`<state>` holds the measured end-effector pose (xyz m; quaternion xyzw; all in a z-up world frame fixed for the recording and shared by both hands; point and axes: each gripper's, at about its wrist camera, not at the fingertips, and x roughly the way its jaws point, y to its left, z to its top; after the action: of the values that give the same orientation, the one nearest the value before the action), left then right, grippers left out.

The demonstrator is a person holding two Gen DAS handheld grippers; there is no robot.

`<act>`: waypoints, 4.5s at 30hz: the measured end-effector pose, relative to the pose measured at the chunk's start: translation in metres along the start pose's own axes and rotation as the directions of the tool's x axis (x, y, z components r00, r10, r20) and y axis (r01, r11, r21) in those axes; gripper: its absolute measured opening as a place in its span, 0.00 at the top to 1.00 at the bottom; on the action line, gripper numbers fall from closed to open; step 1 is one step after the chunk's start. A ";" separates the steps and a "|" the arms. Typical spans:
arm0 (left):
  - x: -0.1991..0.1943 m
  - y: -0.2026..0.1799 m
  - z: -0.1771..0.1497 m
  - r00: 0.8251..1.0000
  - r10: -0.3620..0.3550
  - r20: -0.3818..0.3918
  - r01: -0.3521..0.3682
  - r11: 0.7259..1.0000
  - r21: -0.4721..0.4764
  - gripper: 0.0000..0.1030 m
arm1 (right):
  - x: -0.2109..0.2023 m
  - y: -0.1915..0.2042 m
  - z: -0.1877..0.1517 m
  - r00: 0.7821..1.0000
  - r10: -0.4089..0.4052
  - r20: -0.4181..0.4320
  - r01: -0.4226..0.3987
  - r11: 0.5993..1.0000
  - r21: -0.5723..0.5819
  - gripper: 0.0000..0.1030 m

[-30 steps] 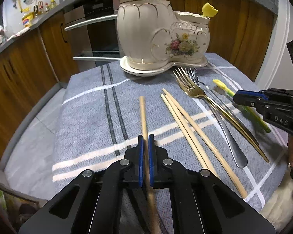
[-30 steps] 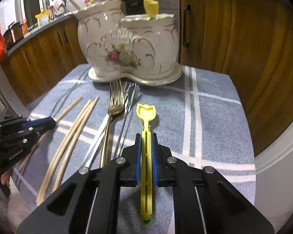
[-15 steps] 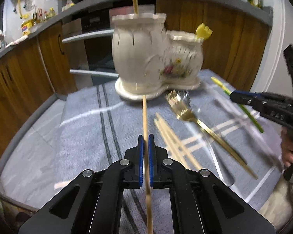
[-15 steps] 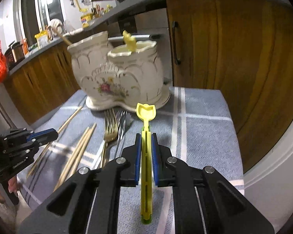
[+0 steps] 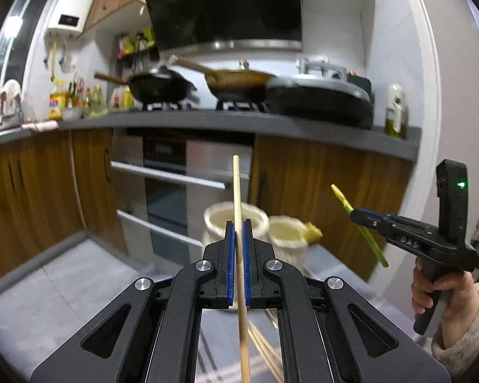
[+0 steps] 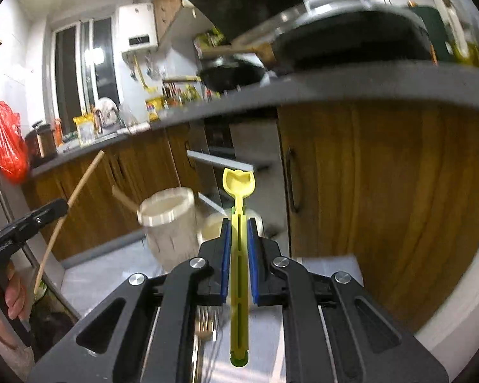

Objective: Organize utensils
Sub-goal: 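Carry the chopstick over the tall cup while the right tool carries the yellow utensil over the small cup, then release the chopstick into the tall cup while the right tool drops the yellow utensil into the small cup, then move both open tools back toward the remaining chopsticks and cutlery, then grasp a third chopstick with the left tool while the right tool approaches the forks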

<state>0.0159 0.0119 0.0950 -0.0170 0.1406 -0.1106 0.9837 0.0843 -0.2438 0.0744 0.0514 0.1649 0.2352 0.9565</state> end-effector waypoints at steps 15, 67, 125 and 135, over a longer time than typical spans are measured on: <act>0.116 0.052 0.059 0.995 -0.012 0.097 0.030 0.982 -0.187 0.95 | 0.106 -0.035 0.036 0.987 0.137 0.083 -0.149 0.974 0.170 0.90; 0.058 0.051 -0.017 1.000 0.024 0.011 -0.022 0.989 -0.146 0.59 | 0.019 -0.034 -0.030 1.000 0.002 -0.005 -0.001 0.978 0.210 0.46; 0.004 -0.016 -0.112 0.917 0.262 -0.300 -0.287 0.957 -0.042 0.20 | -0.037 0.007 -0.102 0.990 -0.094 -0.107 0.090 0.995 -0.040 0.05; 0.010 -0.016 -0.119 0.900 0.229 -0.372 -0.259 0.965 -0.032 0.20 | -0.026 0.003 -0.104 0.978 -0.127 -0.167 0.116 0.990 -0.078 0.05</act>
<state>-0.0115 -0.0058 -0.0213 -0.0182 0.3264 0.0179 0.9449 0.0256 -0.2511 -0.0148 -0.0118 0.2413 0.1853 0.9525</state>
